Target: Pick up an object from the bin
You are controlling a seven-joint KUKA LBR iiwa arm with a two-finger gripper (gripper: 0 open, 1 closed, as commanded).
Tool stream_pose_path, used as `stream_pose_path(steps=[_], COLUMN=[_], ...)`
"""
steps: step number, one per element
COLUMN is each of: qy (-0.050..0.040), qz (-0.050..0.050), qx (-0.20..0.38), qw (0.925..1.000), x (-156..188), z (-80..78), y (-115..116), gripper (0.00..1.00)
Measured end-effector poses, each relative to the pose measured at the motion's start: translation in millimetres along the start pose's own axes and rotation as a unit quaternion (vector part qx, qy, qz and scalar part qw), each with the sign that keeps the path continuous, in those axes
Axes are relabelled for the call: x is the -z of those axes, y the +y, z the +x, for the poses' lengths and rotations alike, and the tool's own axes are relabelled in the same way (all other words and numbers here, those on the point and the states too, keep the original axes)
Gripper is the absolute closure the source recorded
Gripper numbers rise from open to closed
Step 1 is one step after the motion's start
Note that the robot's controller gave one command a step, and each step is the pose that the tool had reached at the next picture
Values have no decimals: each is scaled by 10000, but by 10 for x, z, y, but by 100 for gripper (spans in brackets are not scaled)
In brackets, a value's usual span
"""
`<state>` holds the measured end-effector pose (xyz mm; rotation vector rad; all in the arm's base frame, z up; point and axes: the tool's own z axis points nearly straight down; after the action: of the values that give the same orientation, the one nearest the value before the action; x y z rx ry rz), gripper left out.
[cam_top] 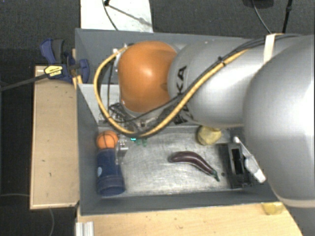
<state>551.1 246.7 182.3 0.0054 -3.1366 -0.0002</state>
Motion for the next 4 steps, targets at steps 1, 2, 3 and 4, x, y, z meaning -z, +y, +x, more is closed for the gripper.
stream_pose_path(steps=[1,2,3,4], qy=[-38,-387,-383,-352], qz=[-9,-97,-97,-94], qx=[-30,202,190,185], qw=[10000,9990,9990,9992], x=[42,-841,-844,-792], z=[-23,-400,-397,-352], y=[-10,-24,-24,-21], gripper=[0,100,100,100])
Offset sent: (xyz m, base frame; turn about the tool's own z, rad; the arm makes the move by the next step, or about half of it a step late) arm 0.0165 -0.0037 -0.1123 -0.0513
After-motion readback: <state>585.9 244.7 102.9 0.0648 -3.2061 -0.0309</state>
